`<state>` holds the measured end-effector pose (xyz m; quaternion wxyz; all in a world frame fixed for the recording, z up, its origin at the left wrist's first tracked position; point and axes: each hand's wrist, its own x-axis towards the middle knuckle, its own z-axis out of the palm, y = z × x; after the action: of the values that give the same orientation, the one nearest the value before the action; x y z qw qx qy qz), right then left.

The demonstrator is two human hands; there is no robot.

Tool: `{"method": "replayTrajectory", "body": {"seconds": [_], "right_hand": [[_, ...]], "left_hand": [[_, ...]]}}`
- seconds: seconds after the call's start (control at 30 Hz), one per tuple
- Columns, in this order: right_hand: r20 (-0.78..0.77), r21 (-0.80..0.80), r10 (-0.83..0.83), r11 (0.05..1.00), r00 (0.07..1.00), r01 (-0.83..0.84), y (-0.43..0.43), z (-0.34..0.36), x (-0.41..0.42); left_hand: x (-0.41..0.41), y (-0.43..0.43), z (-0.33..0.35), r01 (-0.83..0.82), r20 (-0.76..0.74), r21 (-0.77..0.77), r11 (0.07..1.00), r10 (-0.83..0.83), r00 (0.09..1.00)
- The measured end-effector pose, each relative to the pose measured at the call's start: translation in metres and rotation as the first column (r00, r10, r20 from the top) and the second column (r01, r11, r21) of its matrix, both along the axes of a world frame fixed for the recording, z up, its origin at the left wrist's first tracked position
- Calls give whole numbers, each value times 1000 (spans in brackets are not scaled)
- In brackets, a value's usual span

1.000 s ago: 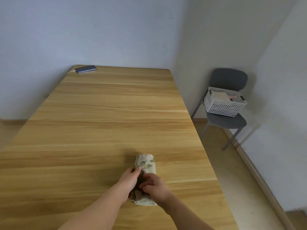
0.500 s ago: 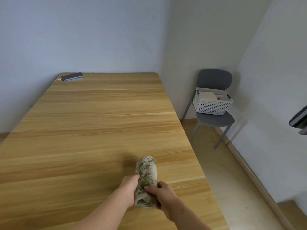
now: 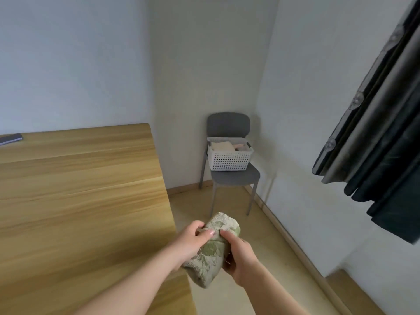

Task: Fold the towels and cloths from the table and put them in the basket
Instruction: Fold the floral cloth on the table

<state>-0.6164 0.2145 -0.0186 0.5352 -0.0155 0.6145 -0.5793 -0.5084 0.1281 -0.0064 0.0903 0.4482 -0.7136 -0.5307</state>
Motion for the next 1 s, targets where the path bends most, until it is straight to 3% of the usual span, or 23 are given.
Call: {"method": "replayTrajectory", "body": {"seconds": [0.17,0.27,0.4,0.57,0.77,0.9,1.0], "right_hand": [[52,-21,-79,997,996,80,37,15,-133],[91,-33,-157,986,983,161,56,22,-199],[154,-86,-231,966,961,246,62,22,-262],[191,-115,-206,966,960,230,40,16,-303],[48,-59,-28,998,998,31,-17,12,-367],[-170,54,-10,998,985,20,-99,8,-411],[-292,33,-5,999,956,15,-173,13,-438]], "left_hand": [[-125,19,14,199,-57,339,920,-191,980],[-184,31,22,225,-45,372,900,-225,973],[-239,36,19,72,-149,405,912,-12,989],[-285,11,9,-156,-219,422,893,267,939],[-332,-53,-5,-105,-151,284,953,152,977],[-362,-137,-9,-103,-120,242,965,135,984],[-387,-212,-5,-128,-105,254,959,159,982]]}}
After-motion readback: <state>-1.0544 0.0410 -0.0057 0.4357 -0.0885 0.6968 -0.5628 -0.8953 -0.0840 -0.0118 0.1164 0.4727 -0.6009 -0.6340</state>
